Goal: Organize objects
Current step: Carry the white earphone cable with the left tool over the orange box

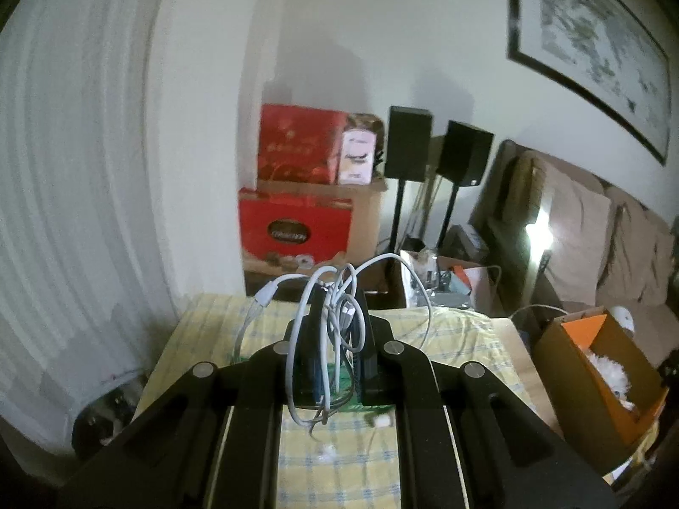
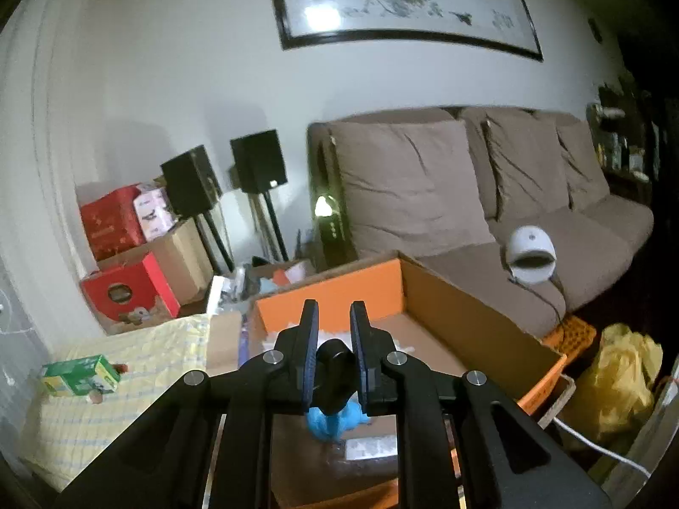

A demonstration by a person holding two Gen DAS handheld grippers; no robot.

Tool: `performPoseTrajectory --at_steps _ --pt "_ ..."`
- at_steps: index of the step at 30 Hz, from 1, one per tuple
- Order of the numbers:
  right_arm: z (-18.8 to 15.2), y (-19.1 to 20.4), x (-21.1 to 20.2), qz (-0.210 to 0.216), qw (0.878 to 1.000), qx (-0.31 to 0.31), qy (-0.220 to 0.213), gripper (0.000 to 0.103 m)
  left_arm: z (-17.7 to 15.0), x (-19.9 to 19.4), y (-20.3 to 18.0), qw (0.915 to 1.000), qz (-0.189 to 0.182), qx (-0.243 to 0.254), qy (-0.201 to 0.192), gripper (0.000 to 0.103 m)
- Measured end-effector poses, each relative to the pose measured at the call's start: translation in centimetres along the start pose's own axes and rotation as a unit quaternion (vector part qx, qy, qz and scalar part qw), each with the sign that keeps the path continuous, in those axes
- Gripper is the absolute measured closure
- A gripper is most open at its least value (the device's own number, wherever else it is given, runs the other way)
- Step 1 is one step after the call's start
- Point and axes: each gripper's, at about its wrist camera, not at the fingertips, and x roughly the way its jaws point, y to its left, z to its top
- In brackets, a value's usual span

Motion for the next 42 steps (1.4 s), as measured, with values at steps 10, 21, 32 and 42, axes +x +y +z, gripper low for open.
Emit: performPoseTrajectory --at_steps 10,21,32,42 --pt "-0.4 -0.7 0.7 -0.015 0.999 -0.01 0.03 0.089 1.7 0.3 -5.7 0.9975 -0.048 0.052 0.002 0.094" --pt "0.1 -0.5 0.1 -0.007 0.999 -0.02 0.036 0.089 1.8 -0.1 -7.8 0.9954 -0.069 0.066 -0.003 0.094" --pt "0.9 0.1 -1.6 -0.015 0.999 -0.045 0.019 0.089 1.3 0.2 -11.6 0.9916 -0.062 0.111 -0.023 0.094" --pt "1.3 -0.3 -2.2 -0.014 0.999 -0.041 0.017 0.089 0.7 0.4 -15.7 0.985 -0.124 0.12 -0.004 0.094"
